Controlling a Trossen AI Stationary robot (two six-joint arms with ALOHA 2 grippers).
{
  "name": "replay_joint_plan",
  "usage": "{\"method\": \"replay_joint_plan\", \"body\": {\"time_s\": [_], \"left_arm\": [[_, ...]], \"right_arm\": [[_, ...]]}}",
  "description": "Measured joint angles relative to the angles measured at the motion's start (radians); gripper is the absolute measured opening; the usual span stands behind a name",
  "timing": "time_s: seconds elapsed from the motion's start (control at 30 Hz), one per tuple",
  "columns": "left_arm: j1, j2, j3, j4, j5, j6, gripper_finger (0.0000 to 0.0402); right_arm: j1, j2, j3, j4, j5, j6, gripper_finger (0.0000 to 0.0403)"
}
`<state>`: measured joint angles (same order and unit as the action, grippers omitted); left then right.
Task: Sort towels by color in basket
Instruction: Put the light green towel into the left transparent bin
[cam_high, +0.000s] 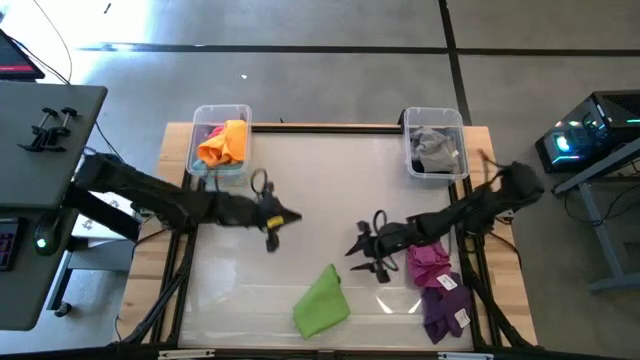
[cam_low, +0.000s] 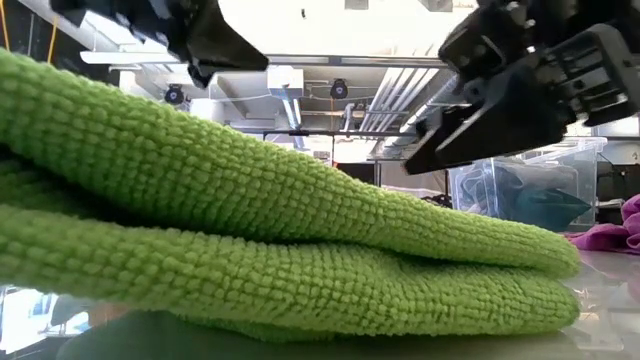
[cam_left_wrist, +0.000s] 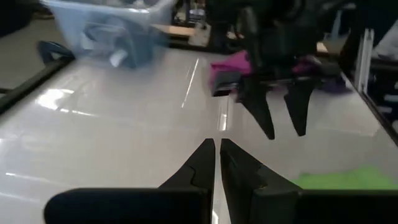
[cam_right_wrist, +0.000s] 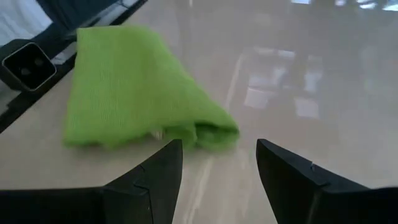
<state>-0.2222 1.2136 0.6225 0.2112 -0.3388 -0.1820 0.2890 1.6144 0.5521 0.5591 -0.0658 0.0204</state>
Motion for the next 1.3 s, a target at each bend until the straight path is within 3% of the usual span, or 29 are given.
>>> {"method": "replay_joint_plan", "body": {"time_s": [0.23, 0.33, 0.43, 0.6, 0.73, 0.83, 0.93, 1.1, 1.3], "left_arm": [[-0.059, 0.265, -0.013, 0.300, -0.093, 0.056, 0.0012], [-0.058, 0.357, -0.013, 0.426, -0.082, 0.090, 0.0012], [-0.061, 0.404, -0.012, 0.449, -0.067, 0.106, 0.0012], [-0.137, 0.411, 0.005, 0.434, -0.111, 0.108, 0.0012], [-0.246, 0.404, 0.019, 0.414, -0.266, 0.156, 0.0012], [-0.326, 0.404, 0.026, 0.394, -0.415, 0.176, 0.0012], [-0.366, 0.404, 0.027, 0.391, -0.464, 0.157, 0.0012], [-0.364, 0.404, 0.027, 0.361, -0.427, 0.124, 0.0027], [-0.339, 0.434, 0.027, 0.220, -0.352, -0.007, 0.0096]], "right_arm": [[-0.010, 0.222, 0.200, 0.008, -0.190, -0.063, 0.0200], [-0.008, 0.315, 0.272, 0.007, -0.227, -0.055, 0.0198], [-0.006, 0.402, 0.324, 0.002, -0.221, -0.017, 0.0179], [-0.004, 0.473, 0.331, 0.064, -0.117, 0.062, 0.0098], [-0.005, 0.460, 0.265, 0.148, 0.114, 0.180, 0.0020], [-0.015, 0.443, 0.219, 0.192, 0.288, 0.249, 0.0020], [-0.021, 0.438, 0.192, 0.248, 0.361, 0.294, 0.0041], [-0.021, 0.440, 0.185, 0.284, 0.356, 0.285, 0.0035], [-0.021, 0.440, 0.185, 0.285, 0.350, 0.296, 0.0022]]}}
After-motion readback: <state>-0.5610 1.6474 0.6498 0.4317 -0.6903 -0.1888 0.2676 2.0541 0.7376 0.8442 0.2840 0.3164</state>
